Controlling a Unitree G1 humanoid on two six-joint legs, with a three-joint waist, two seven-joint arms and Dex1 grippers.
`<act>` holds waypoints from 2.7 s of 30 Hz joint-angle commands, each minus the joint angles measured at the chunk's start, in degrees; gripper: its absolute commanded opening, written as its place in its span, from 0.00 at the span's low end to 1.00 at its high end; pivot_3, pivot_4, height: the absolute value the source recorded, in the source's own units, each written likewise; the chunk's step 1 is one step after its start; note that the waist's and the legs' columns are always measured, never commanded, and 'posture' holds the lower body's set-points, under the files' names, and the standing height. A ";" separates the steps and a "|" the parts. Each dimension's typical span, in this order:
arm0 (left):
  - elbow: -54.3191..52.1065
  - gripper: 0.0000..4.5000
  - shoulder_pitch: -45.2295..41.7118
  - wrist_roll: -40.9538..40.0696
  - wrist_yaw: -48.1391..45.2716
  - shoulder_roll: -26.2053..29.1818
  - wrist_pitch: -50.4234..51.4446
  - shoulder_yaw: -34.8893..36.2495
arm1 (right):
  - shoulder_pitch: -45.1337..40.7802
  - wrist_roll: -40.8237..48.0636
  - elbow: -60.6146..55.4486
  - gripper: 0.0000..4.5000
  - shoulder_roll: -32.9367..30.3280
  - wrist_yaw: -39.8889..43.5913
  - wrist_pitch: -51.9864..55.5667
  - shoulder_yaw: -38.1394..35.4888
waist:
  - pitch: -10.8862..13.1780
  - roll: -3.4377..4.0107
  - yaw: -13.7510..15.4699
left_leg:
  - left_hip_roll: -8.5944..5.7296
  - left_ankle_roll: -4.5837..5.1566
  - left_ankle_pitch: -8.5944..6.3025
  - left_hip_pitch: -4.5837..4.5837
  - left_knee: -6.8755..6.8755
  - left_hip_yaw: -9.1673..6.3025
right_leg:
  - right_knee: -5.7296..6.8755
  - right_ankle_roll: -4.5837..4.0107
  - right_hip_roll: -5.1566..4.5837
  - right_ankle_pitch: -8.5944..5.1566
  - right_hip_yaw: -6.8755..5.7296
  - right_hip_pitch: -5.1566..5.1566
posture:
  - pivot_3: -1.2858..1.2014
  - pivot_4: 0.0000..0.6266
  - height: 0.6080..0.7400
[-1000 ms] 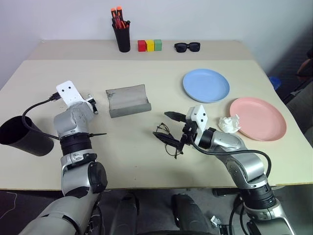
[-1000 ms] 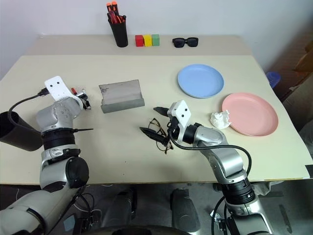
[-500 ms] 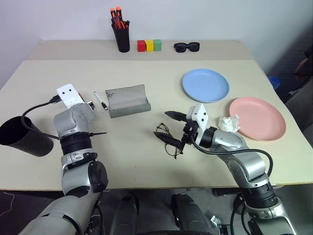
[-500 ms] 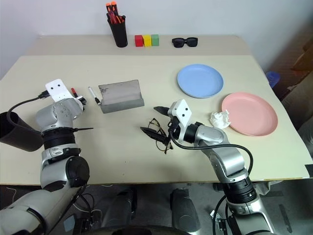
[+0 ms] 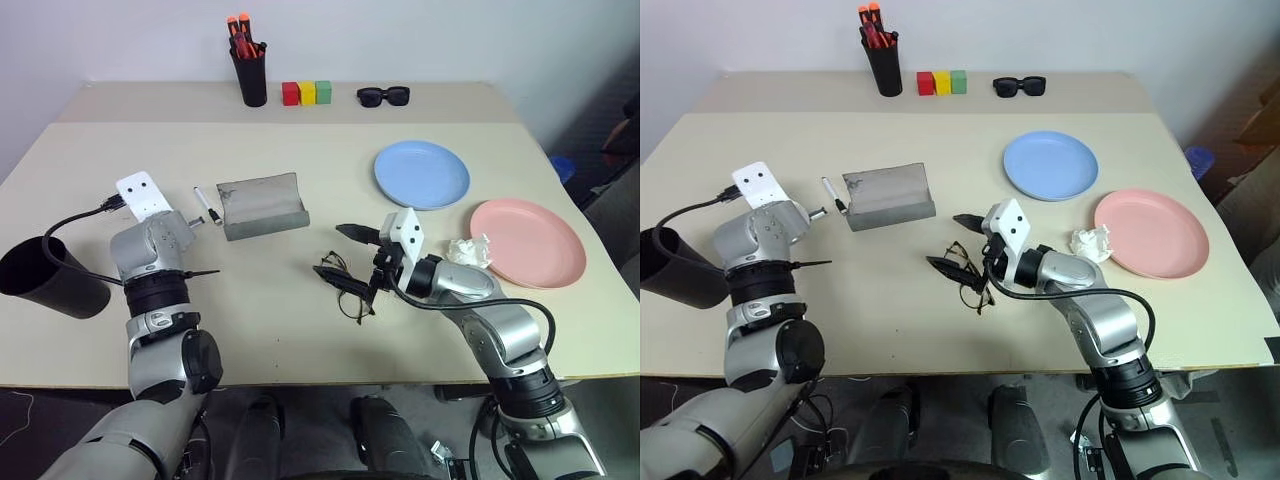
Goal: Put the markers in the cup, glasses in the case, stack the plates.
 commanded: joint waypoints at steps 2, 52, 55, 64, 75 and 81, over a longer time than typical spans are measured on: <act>-7.07 0.01 0.81 2.34 -4.46 1.03 -9.03 -6.24 | -1.00 -0.03 -0.52 1.00 0.28 0.60 -1.39 -0.15 | 0.02 -0.03 -0.01 | 0.00 -0.01 0.00 -0.02 0.00 0.00 | -0.01 0.00 0.00 0.00 0.00 -0.01 | 0.52 0.24 1.00; -52.08 0.01 41.73 20.05 -2.67 -7.70 -30.43 -0.01 | -10.98 10.19 2.54 1.00 6.44 7.69 -0.65 -1.29 | -0.08 -0.20 -0.29 | 0.03 -0.25 0.16 0.06 -0.46 0.02 | -0.18 -0.35 -0.01 -0.09 0.02 -0.13 | 0.52 0.24 1.00; -51.62 0.01 41.82 20.14 -2.59 -8.05 -30.64 -0.12 | -10.91 10.14 2.40 1.00 6.44 7.67 -0.58 -1.30 | -0.08 -0.20 -0.31 | 0.03 -0.25 0.16 0.06 -0.46 0.02 | -0.18 -0.36 -0.01 -0.10 0.02 -0.13 | 0.52 0.24 1.00; -51.01 0.46 41.94 20.23 -2.24 -8.78 -30.50 -0.34 | -10.72 10.20 2.08 1.00 6.20 7.70 -0.19 -1.23 | -0.08 -0.20 -0.31 | 0.02 -0.25 0.16 0.05 -0.46 0.02 | -0.18 -0.37 0.00 -0.10 0.02 -0.14 | 0.52 0.24 1.00; -52.02 0.46 37.28 19.74 -5.80 -4.97 -30.23 -3.40 | -10.72 10.22 2.20 1.00 6.23 7.73 -0.19 -1.19 | -0.08 -0.20 -0.19 | 0.03 -0.25 0.16 0.04 -0.46 0.01 | -0.18 -0.37 -0.01 -0.10 0.01 -0.15 | 0.52 0.24 1.00; -48.90 0.46 26.05 15.16 -15.77 -0.52 -17.73 -10.88 | -10.85 10.03 2.45 1.00 6.15 7.38 -0.22 -1.42 | -0.08 -0.21 -0.14 | 0.01 -0.26 0.17 0.03 -0.46 0.02 | -0.22 -0.39 -0.01 -0.08 0.02 -0.13 | 0.52 0.24 1.00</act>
